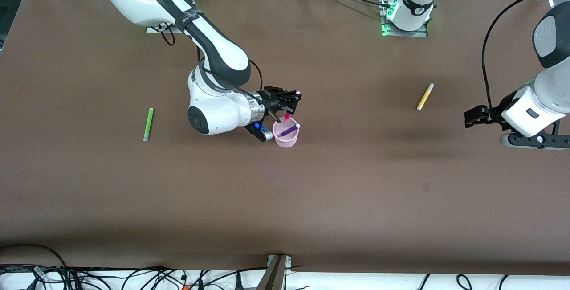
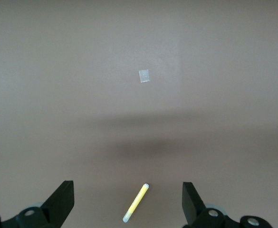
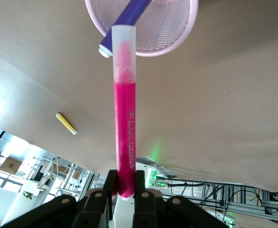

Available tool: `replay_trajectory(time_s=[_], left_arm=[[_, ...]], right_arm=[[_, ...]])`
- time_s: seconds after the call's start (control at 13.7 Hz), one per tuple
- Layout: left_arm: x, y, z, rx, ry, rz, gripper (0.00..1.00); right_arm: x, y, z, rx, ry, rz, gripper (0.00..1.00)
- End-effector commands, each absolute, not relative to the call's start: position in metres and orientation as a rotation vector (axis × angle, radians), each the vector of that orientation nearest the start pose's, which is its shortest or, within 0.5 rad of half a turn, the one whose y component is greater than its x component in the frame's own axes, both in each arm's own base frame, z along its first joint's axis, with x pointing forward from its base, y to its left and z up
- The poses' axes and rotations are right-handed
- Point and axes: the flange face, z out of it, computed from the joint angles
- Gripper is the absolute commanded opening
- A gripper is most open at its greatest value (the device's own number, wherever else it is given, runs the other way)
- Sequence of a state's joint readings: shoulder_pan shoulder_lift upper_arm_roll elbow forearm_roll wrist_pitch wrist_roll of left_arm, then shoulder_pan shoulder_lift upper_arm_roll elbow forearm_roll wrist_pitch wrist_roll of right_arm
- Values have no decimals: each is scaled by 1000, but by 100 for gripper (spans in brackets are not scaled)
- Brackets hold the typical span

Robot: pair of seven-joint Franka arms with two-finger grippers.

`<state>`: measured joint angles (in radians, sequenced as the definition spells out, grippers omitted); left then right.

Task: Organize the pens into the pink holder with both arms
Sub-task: 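Lower the pink marker into the pink cup with the right gripper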

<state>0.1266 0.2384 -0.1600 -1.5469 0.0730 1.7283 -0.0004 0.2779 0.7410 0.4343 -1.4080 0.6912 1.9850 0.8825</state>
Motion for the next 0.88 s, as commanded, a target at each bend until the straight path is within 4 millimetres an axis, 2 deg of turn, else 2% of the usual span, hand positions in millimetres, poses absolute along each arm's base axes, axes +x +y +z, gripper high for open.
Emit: replay_trajectory(time_s=[0.0,0.37,0.81], left_arm=[[624,-6,512,-3125,78,74,100],[624,-5,512,-3123,75,70,100],[624,-7,512,-3122,78,69,100]], right_arm=[[565,455,300,-2296,714,957,0],[568,453,278,-2305,701,931,0],[573,445,263,-2314,662,910,0]])
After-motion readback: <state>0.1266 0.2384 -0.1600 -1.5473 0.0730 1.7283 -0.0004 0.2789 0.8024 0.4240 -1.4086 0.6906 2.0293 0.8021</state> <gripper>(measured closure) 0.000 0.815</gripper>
